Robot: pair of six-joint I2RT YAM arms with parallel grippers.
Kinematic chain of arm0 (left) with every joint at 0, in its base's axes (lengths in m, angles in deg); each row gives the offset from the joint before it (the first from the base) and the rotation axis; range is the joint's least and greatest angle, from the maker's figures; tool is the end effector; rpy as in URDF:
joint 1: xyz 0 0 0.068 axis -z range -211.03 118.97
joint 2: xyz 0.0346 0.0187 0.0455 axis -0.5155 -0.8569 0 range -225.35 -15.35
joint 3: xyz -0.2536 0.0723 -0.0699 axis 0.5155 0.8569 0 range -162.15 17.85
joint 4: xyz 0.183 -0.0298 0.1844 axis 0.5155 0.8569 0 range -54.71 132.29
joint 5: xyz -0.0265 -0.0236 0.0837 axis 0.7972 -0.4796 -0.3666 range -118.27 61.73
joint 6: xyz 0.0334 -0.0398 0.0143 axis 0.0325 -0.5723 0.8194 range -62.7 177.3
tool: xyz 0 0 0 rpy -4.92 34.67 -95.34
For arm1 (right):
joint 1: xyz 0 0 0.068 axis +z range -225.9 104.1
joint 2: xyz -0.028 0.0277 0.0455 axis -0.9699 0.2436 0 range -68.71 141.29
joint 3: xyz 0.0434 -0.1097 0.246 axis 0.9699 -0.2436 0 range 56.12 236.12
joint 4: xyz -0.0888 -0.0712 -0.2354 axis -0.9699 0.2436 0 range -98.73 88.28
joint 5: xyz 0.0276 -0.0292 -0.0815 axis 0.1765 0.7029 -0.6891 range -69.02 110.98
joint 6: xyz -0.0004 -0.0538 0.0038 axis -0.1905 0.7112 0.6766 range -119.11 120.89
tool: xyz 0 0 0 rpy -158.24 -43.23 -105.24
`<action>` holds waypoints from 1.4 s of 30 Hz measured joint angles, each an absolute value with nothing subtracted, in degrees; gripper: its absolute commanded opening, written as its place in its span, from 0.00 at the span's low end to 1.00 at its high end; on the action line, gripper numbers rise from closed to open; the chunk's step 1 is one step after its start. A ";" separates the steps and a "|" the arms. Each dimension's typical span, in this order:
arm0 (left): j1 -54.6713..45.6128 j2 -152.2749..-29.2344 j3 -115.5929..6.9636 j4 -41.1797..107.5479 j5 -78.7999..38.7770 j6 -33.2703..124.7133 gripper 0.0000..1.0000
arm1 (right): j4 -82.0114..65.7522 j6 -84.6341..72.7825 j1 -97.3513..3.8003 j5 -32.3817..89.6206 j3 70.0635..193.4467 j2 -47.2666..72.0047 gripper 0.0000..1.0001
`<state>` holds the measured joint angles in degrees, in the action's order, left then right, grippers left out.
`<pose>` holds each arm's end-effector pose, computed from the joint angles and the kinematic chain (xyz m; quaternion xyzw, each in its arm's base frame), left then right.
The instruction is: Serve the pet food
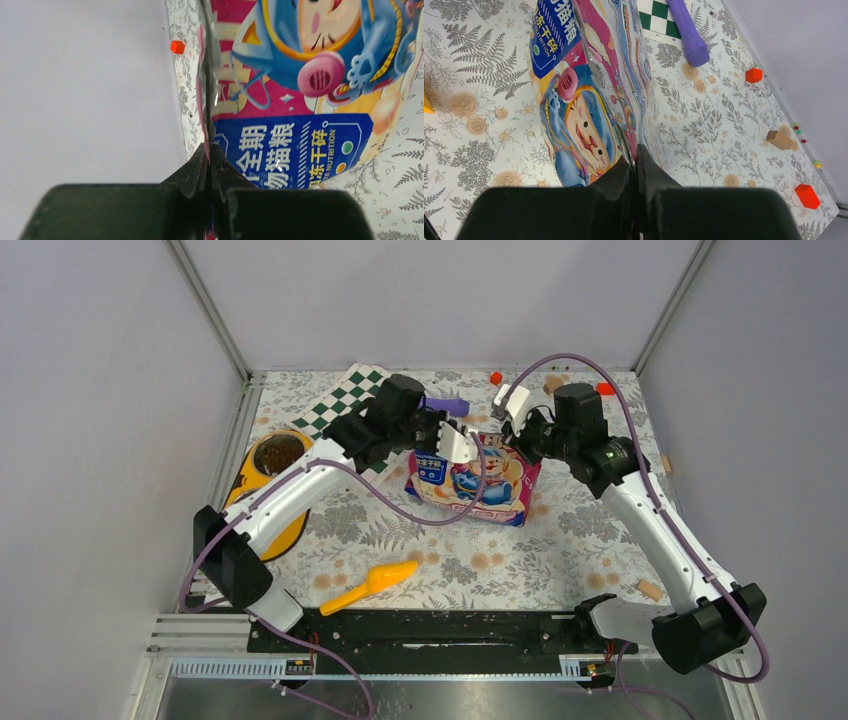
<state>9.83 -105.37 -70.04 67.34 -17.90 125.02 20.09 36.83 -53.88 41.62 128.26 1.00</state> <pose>0.2661 -0.2387 0.3672 0.7393 0.4793 0.0306 0.4721 0.2427 0.1117 0.3838 -0.4877 0.6856 0.0883 0.5331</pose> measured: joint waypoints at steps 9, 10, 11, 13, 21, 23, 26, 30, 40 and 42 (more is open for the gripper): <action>4.98 -103.66 -68.80 68.74 -16.61 125.86 0.00 | 19.55 36.81 -54.14 41.64 127.58 0.32 0.00; 4.46 -103.38 -68.56 68.78 -16.24 126.01 0.00 | 19.48 36.81 -54.14 41.69 127.49 0.19 0.00; 4.00 -103.09 -68.25 68.78 -15.83 126.10 0.00 | 19.48 36.83 -54.14 41.71 127.47 0.15 0.00; 3.08 -102.50 -67.75 68.94 -14.93 126.40 0.00 | 19.48 36.83 -54.14 41.91 127.45 0.08 0.00; 0.17 -100.12 -66.85 71.54 -12.07 126.36 0.00 | 20.29 38.69 -54.93 45.14 126.97 -0.73 0.00; -0.57 -99.44 -66.76 72.43 -10.71 126.16 0.00 | 21.21 39.52 -55.26 46.26 127.32 -0.73 0.00; -1.64 -98.24 -66.24 73.66 -9.18 125.79 0.00 | 22.76 40.70 -55.41 47.55 127.89 -0.73 0.00; -3.37 -97.21 -66.17 75.54 -6.58 124.96 0.00 | 23.94 42.23 -55.52 48.79 128.30 -0.73 0.00; -5.42 -94.42 -65.63 79.97 -2.45 121.59 0.16 | 33.56 43.72 -57.93 51.96 133.55 0.94 0.30; -6.30 -93.04 -64.29 79.95 -6.21 121.24 0.21 | 35.72 42.76 -60.39 51.96 136.81 1.22 0.43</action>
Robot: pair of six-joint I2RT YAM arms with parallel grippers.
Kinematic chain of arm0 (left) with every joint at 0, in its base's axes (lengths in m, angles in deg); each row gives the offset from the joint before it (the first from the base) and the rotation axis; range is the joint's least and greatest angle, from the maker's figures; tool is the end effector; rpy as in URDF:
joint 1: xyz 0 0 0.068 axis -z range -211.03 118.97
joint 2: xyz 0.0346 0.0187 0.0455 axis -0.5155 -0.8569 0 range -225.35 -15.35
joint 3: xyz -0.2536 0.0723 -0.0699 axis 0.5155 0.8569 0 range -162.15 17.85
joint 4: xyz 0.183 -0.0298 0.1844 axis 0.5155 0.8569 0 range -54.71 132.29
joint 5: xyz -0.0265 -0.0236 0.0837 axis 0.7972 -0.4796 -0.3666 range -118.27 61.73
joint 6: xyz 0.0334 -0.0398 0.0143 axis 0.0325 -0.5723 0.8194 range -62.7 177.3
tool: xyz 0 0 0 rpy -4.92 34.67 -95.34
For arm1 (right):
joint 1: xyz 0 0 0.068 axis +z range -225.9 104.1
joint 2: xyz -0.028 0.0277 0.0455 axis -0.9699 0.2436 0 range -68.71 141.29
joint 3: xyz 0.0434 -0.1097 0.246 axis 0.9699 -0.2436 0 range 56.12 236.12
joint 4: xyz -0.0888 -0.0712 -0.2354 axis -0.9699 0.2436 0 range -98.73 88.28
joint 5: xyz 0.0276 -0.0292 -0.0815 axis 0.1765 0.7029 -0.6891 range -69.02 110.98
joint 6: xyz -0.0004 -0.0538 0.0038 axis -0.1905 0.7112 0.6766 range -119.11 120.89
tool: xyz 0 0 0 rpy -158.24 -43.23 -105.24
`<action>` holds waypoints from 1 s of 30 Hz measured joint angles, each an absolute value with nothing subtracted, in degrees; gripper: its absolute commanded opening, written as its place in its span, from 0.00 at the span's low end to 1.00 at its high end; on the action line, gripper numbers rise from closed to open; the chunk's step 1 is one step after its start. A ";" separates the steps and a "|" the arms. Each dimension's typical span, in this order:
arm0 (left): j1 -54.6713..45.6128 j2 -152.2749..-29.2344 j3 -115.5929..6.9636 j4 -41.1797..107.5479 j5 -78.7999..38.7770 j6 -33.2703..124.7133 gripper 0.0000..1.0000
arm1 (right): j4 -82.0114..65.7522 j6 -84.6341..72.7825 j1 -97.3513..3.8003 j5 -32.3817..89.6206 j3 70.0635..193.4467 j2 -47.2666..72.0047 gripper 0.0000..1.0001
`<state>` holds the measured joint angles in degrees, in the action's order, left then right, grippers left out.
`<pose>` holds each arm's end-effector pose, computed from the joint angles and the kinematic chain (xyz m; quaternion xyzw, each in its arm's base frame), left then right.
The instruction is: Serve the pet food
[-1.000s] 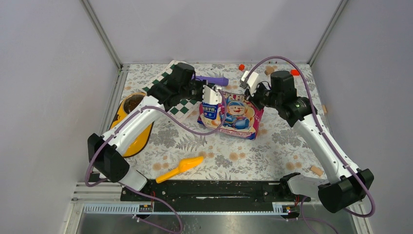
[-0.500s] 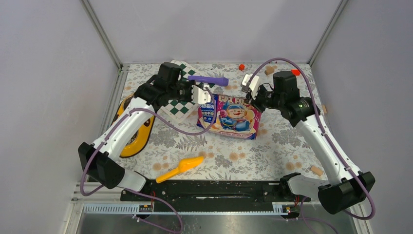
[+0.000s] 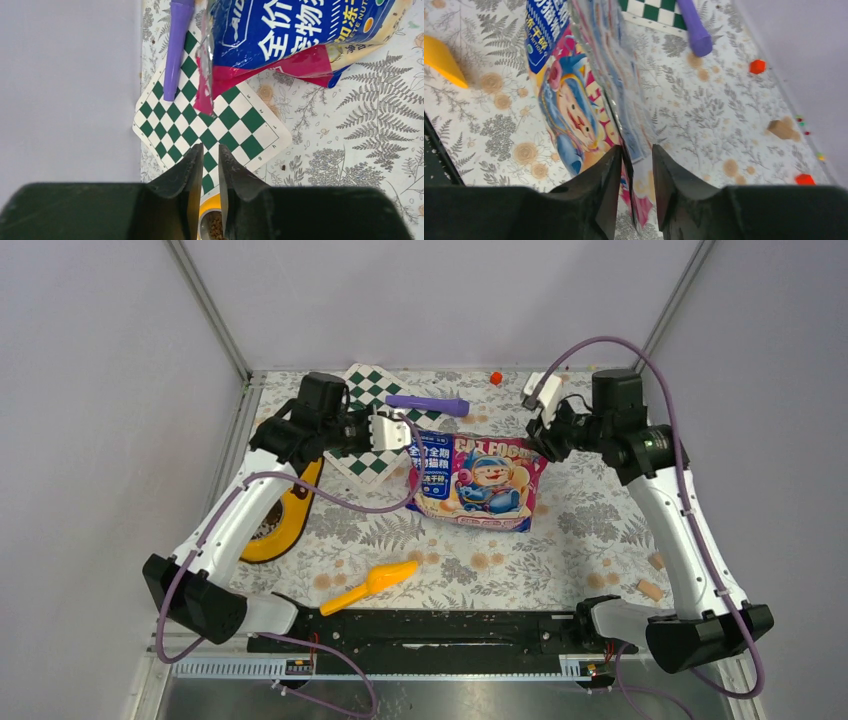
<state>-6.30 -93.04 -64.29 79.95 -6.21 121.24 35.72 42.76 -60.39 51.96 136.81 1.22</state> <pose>0.2533 -0.1314 0.3812 0.6798 0.5805 -0.0248 0.4475 0.2320 0.0834 0.4082 -0.5185 0.6848 0.1256 0.4964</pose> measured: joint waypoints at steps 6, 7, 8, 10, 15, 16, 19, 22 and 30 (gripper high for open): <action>-1.42 -92.95 -62.33 77.79 -9.53 119.76 0.26 | 33.40 38.76 -60.39 54.47 139.06 0.96 0.55; -0.70 -93.26 -62.35 77.57 -9.55 119.67 0.27 | 32.95 38.43 -59.72 54.47 138.97 1.26 0.56; 0.02 -93.63 -62.39 77.42 -9.55 119.54 0.28 | 32.51 38.12 -58.73 54.43 138.93 1.70 0.58; 0.74 -94.61 -62.74 77.15 -9.68 119.23 0.29 | 31.63 37.86 -56.83 53.93 138.86 2.71 0.60; 1.13 -95.60 -64.19 77.18 -10.93 118.84 0.32 | 29.71 37.82 -53.20 51.76 138.86 5.92 0.62; 1.26 -95.60 -64.36 77.20 -11.32 118.82 0.32 | 29.08 37.82 -52.31 51.11 138.88 7.27 0.62; 1.59 -95.27 -64.45 77.20 -12.83 118.77 0.33 | 27.83 37.82 -51.00 49.45 139.25 10.22 0.51; 1.64 -93.91 -64.40 77.20 -13.97 118.77 0.34 | 27.02 37.86 -50.49 48.84 139.95 12.26 0.37; 1.37 -86.88 -64.38 73.55 -12.04 117.24 0.48 | 26.93 37.62 -50.01 50.19 141.72 12.96 0.45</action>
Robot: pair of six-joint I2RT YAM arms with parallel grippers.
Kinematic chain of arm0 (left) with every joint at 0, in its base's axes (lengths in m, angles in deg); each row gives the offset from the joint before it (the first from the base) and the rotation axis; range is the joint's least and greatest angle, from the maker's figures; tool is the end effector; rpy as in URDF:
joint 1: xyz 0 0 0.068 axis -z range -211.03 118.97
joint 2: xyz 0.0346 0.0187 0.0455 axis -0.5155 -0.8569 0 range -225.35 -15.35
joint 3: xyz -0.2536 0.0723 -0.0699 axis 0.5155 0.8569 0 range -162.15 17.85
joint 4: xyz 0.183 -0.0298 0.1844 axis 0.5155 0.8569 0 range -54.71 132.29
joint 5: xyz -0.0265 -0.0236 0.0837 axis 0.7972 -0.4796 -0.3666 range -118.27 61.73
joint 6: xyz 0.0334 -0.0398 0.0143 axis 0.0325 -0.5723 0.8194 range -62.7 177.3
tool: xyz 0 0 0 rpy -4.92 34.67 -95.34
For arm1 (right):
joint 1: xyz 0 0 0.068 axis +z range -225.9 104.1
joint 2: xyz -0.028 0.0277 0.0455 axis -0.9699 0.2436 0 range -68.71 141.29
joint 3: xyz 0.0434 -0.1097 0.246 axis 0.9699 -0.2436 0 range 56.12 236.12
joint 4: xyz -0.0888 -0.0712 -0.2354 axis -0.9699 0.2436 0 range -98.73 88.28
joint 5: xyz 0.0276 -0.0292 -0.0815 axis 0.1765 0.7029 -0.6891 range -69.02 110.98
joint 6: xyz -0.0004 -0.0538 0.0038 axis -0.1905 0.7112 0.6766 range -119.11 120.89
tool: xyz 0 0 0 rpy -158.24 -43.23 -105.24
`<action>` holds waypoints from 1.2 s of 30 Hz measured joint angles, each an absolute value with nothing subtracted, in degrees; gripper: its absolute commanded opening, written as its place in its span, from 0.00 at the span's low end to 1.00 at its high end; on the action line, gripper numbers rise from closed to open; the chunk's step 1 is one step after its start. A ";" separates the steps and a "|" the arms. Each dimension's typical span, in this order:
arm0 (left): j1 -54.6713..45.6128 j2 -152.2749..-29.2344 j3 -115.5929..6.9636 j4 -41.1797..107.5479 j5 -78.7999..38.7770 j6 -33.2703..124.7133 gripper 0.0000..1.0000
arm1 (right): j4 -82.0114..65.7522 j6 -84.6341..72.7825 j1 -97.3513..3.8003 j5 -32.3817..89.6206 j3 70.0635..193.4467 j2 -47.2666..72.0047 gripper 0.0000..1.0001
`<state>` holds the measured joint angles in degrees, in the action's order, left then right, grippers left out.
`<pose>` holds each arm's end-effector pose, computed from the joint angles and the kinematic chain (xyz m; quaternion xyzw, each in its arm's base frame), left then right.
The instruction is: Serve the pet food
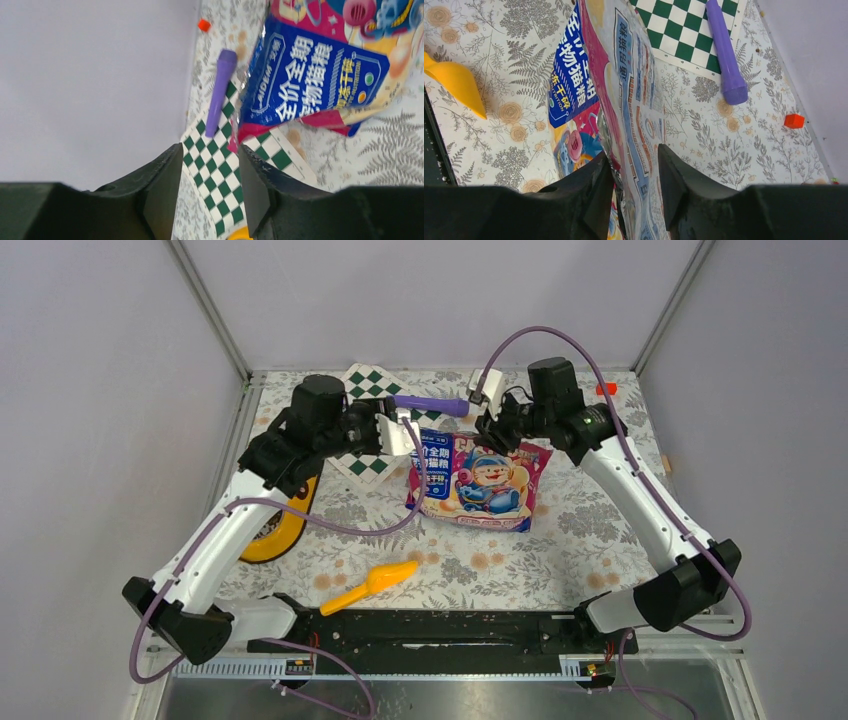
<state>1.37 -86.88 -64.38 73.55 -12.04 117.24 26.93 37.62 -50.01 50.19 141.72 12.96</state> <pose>0.2158 -0.1488 0.4184 0.6614 0.5335 0.0049 0.5272 0.2726 0.1517 0.3962 -0.5442 0.6583 0.1748 0.4898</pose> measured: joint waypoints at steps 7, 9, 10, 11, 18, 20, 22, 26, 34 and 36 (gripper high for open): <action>1.35 -89.02 -64.56 67.12 -2.56 114.29 0.51 | 27.02 37.68 -49.47 51.74 143.95 15.34 0.21; 1.37 -91.57 -65.19 66.66 0.52 114.23 0.52 | 28.03 37.93 -49.23 52.59 144.61 16.04 0.09; 1.37 -92.69 -65.52 66.64 1.64 114.23 0.52 | 28.68 38.23 -49.14 53.03 145.02 16.30 0.04; 1.37 -94.00 -66.09 66.84 3.10 114.29 0.52 | 29.60 38.28 -49.05 53.36 145.61 16.63 0.00; 1.55 -100.84 -69.30 68.22 12.15 114.42 0.52 | 31.35 38.71 -48.90 53.67 146.60 17.07 0.00; 1.90 -101.74 -69.58 68.08 13.44 114.38 0.52 | 31.35 38.76 -48.90 53.73 146.60 17.07 0.00; 2.51 -102.68 -69.89 68.06 14.34 114.29 0.51 | 31.37 38.78 -48.90 53.84 146.60 17.07 0.00; 3.49 -104.51 -69.93 67.82 14.93 114.23 0.34 | 31.59 38.91 -48.90 54.04 146.60 16.93 0.00; 3.91 -105.45 -69.23 64.67 13.40 114.01 0.00 | 32.18 40.00 -48.53 53.05 146.03 16.04 0.00; 3.98 -105.02 -68.49 63.87 13.11 113.99 0.00 | 32.68 40.42 -48.46 52.44 145.99 15.78 0.00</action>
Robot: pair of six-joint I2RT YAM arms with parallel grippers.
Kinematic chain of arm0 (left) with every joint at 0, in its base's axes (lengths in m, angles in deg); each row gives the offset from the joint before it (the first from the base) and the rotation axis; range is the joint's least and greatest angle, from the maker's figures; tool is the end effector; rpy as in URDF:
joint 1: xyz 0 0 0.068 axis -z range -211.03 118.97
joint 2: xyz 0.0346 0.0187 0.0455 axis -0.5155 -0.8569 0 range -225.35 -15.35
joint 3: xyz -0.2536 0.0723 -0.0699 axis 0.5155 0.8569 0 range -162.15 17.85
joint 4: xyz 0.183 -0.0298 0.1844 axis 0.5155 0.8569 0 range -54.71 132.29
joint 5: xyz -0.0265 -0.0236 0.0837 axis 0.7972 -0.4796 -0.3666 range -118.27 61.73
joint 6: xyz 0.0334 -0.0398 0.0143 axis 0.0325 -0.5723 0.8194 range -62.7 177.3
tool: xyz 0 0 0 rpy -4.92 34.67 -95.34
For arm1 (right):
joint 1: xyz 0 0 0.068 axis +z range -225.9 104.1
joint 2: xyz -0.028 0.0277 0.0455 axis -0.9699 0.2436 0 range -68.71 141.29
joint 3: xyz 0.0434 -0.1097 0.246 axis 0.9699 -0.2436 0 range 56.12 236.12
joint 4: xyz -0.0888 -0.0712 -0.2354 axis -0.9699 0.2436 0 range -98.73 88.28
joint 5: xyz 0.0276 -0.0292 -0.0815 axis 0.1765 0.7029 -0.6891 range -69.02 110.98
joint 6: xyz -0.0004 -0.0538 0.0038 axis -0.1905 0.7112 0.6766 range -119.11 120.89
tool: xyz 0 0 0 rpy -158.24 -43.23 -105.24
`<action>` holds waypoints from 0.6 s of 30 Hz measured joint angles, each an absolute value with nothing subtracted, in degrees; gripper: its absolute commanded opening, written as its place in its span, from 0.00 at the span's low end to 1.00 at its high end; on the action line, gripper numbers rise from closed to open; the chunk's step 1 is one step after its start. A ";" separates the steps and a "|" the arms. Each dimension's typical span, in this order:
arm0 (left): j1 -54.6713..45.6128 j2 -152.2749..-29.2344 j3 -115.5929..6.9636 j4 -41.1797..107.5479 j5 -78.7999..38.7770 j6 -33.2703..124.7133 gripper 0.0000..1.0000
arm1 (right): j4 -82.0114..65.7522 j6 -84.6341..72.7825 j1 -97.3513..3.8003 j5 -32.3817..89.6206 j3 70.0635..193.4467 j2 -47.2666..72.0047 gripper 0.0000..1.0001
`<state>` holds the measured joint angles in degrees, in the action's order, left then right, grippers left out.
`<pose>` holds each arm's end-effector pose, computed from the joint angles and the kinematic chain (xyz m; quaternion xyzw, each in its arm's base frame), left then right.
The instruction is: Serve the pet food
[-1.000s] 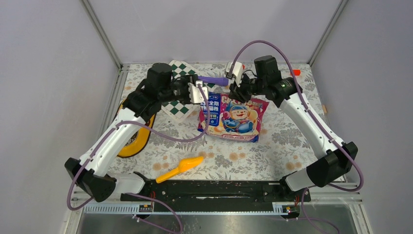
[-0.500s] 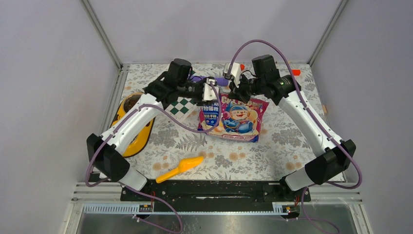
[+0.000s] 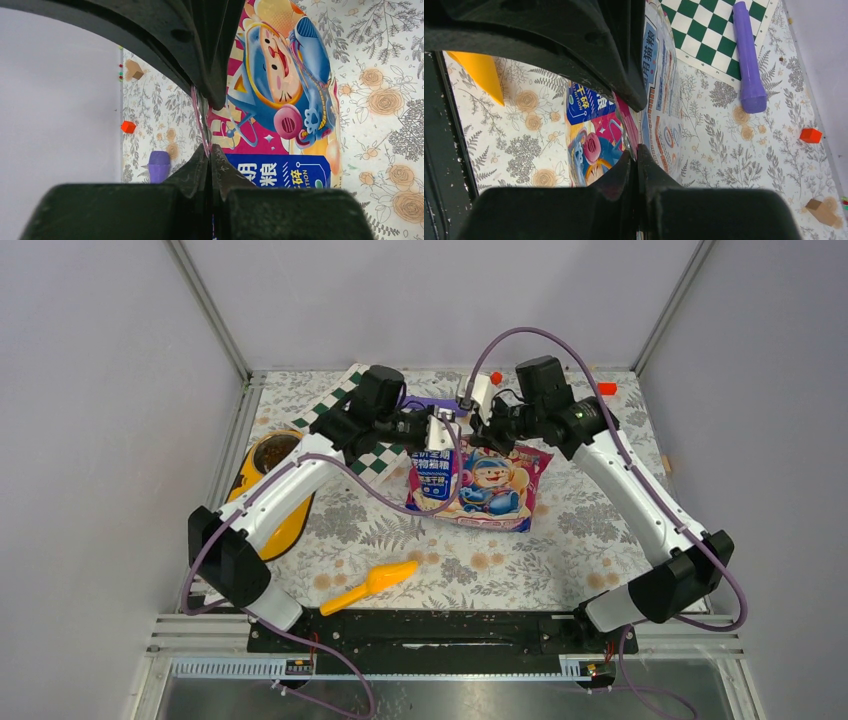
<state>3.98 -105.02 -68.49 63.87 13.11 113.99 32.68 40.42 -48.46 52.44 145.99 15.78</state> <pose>0.2748 -0.2213 0.3700 0.7063 0.4466 -0.2179 0.5043 0.2731 0.1628 0.3977 -0.5759 0.6475 0.1943 0.4598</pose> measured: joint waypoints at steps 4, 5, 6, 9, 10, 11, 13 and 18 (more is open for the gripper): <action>3.82 -103.95 -67.33 63.45 13.00 113.99 0.00 | 34.34 41.93 -47.22 49.67 146.31 15.30 0.00; 3.82 -103.55 -66.76 63.06 13.03 114.03 0.00 | 34.56 42.19 -46.91 48.86 146.31 15.05 0.00; 3.82 -103.18 -66.26 62.62 13.07 114.05 0.00 | 34.98 42.47 -46.52 48.09 146.31 14.79 0.00; 3.82 -102.07 -64.62 61.18 13.11 114.42 0.00 | 35.83 43.02 -45.97 46.41 146.18 14.12 0.00; 3.82 -101.67 -63.84 60.43 13.16 114.53 0.00 | 35.83 43.11 -45.90 45.97 145.92 13.81 0.00; 3.82 -101.28 -63.16 59.69 13.20 114.73 0.00 | 35.74 43.19 -45.90 45.62 145.44 13.35 0.00; 3.82 -100.60 -62.15 58.86 13.38 114.97 0.00 | 35.66 43.46 -45.93 44.99 144.57 12.32 0.02; 3.34 -98.92 -60.40 58.38 13.90 115.52 0.00 | 35.20 44.00 -46.47 43.94 141.61 9.11 0.04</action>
